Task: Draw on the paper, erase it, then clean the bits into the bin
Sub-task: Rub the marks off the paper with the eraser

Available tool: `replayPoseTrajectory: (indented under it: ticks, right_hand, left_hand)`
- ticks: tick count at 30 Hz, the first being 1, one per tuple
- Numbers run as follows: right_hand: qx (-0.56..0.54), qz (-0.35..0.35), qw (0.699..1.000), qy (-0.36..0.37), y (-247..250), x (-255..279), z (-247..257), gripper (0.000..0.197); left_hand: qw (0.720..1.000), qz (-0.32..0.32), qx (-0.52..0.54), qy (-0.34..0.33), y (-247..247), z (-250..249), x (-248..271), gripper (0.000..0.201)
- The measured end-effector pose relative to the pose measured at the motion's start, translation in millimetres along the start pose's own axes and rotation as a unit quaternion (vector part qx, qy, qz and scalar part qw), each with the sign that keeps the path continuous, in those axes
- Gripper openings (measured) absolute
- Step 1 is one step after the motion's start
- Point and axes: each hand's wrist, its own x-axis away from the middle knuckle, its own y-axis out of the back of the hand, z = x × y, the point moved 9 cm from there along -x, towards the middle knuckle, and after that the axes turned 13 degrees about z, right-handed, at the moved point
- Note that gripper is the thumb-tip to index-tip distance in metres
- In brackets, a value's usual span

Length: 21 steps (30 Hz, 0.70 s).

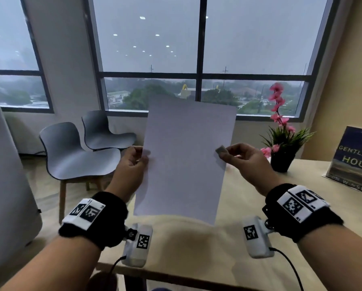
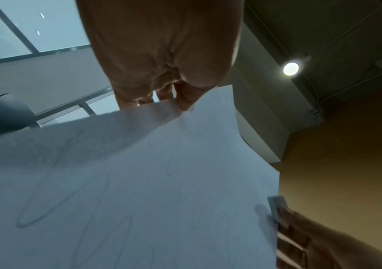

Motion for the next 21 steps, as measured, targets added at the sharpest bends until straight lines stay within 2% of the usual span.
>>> replayPoseTrajectory:
  ticks: [3,5,7,9,12,14,16,18,21]
  right_hand:
    - [0.035,-0.012,0.999,0.034,4.2,-3.9,17.7,0.011]
    - [0.084,-0.014,0.996,0.038,7.0,-7.8,25.2,0.012]
    - [0.131,-0.011,0.991,0.023,11.1,-14.1,24.6,0.016]
    - [0.167,0.0,0.986,-0.002,13.0,-20.6,19.1,0.021]
    - [0.288,-0.019,0.957,-0.024,14.3,-25.6,21.0,0.024]
    - [0.336,-0.031,0.941,-0.009,10.0,-24.7,31.1,0.022]
    - [0.355,0.018,0.934,-0.024,-4.6,-25.5,28.8,0.022]
    - [0.358,0.121,0.923,-0.076,-29.8,-24.3,10.2,0.022]
    - [0.41,0.273,0.859,-0.138,-75.3,-11.5,-27.5,0.024]
  left_hand:
    - [0.983,0.0,-0.178,-0.043,1.4,-21.4,2.4,0.013]
    - [0.965,0.015,-0.26,-0.033,0.5,-25.6,1.5,0.015]
    - [0.959,0.059,-0.277,0.003,-3.6,-18.6,-2.4,0.024]
    - [0.953,0.099,-0.284,0.031,-8.2,-11.0,-6.5,0.02]
    - [0.939,0.148,-0.303,0.061,-15.5,3.2,-13.3,0.017]
    - [0.918,0.203,-0.324,0.105,-27.1,22.5,-15.4,0.013]
    - [0.88,0.258,-0.366,0.159,-38.9,47.3,-14.6,0.019]
    - [0.833,0.312,-0.411,0.199,-50.7,69.3,-10.6,0.028]
    - [0.766,0.372,-0.466,0.24,-62.2,92.2,-2.4,0.039]
